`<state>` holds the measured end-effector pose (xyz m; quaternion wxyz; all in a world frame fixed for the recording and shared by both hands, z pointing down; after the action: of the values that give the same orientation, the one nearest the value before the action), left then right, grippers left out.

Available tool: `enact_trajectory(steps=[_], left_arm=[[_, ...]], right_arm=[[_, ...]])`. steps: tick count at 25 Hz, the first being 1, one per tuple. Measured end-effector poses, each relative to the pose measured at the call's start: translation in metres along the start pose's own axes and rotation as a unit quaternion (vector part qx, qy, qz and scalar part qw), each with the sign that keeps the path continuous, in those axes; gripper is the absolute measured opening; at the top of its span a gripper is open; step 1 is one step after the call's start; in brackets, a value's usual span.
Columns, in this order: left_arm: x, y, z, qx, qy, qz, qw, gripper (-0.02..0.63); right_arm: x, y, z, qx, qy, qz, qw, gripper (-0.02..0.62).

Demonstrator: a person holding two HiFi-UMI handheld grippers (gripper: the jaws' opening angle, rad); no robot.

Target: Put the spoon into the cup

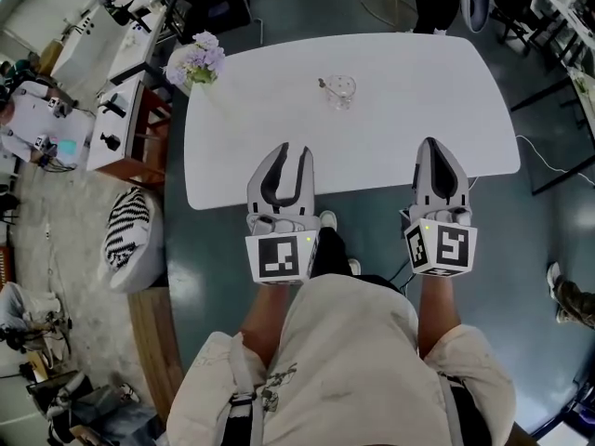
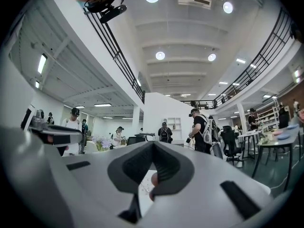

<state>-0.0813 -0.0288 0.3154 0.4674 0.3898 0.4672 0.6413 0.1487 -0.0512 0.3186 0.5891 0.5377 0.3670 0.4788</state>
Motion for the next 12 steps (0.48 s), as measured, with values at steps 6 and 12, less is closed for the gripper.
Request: enact_trajectory(steps=[6, 12], left_arm=[[-0.0003, -0.0071, 0.0024, -0.006, -0.007, 0.013, 0.9999, 0.039], [-0.0043, -0.0090, 0.0032, -0.009, -0.007, 0.017, 0.9998, 0.006]], right_arm=[[0.0018, -0.0024, 0.0053, 0.004, 0.006, 0.003, 1.000, -0.012], [0.0020, -0.0041, 0.0064, 0.017, 0.000, 0.004, 1.000, -0.012]])
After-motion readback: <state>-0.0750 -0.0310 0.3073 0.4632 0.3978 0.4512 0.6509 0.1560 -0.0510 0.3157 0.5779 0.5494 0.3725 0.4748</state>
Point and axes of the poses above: the fingertips, and each gripper's own axes: x backward along the fingers, z to its right, y out of its underside, the point moved 5 cm from there along x, backward along the fingers, and after that the axes turned 10 degrees about -x, right-handed, at the moved point
